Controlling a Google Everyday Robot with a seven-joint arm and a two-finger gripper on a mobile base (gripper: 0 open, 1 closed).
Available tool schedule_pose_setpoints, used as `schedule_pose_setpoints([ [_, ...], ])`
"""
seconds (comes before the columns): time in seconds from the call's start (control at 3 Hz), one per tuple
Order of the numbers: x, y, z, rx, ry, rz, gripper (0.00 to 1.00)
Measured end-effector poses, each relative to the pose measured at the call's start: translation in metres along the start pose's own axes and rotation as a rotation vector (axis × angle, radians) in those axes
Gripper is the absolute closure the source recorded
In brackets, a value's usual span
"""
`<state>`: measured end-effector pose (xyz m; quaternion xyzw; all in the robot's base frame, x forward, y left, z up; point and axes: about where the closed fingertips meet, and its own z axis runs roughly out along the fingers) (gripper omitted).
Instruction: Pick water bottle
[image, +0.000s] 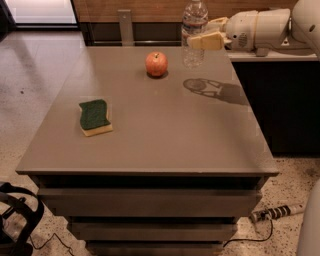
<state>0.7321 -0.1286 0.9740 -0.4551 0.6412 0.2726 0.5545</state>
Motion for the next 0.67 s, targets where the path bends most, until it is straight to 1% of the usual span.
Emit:
schedule_pose_setpoints([
  [0.33, -0.018, 0.001, -0.001, -0.002, -0.004, -0.03, 1.0],
  [0.67, -0.031, 0.001, -0.003, 0.0, -0.008, -0.051, 1.0],
])
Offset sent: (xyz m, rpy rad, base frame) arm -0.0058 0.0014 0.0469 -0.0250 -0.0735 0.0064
